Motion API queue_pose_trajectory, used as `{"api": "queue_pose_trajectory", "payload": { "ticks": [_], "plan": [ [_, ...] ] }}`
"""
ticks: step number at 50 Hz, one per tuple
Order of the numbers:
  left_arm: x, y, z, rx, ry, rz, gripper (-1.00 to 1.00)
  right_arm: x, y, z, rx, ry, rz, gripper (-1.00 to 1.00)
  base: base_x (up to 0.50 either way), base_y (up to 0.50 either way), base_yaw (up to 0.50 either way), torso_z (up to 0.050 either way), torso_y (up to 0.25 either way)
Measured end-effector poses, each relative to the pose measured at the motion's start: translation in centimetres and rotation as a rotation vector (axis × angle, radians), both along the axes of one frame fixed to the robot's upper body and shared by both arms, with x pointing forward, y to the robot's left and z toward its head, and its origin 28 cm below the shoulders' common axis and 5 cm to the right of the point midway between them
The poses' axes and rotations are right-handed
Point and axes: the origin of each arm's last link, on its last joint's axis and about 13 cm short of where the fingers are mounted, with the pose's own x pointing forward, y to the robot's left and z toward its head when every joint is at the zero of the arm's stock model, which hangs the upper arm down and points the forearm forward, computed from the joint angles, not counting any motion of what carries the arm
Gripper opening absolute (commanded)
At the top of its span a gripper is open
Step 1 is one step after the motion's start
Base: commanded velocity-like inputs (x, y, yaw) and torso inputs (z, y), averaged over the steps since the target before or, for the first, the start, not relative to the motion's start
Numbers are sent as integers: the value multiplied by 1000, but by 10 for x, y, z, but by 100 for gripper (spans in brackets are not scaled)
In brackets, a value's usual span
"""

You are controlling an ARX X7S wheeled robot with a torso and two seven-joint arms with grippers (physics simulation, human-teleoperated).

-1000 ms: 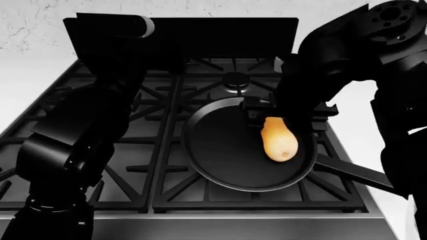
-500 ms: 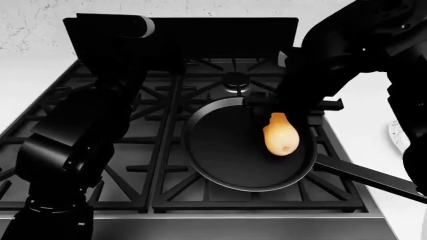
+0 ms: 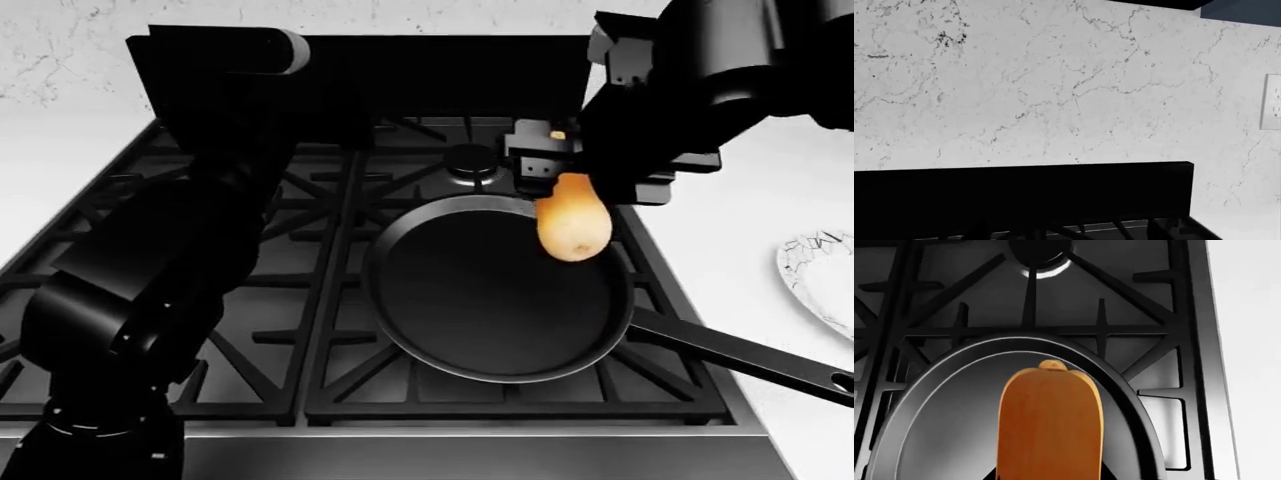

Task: Pick the squash from the pan and place it on the plate.

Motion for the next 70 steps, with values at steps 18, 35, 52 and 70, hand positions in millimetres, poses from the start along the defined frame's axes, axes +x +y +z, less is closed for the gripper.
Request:
{"api": "queue_pose_trajectory", "payload": {
  "ticks": [18,35,52,70],
  "plan": [
    [-3,-2,1,-1,3,2,100,-7,-1,2,-73,-209,-46,-100,58,9,0,-15,0],
    [-4,-4,1,3,7,-2,100,-7,-1,1,-118,-310,-41,-100,63,12,-1,-16,0],
    [1,-6,-2,25,18,-2,100,-6,2,1,-215,-484,10,-100,71,12,-4,-14,1],
    [5,-1,24,54,-75,20,100,-7,4,-3,-216,-540,32,-100,9,2,-1,-1,1]
  ]
}}
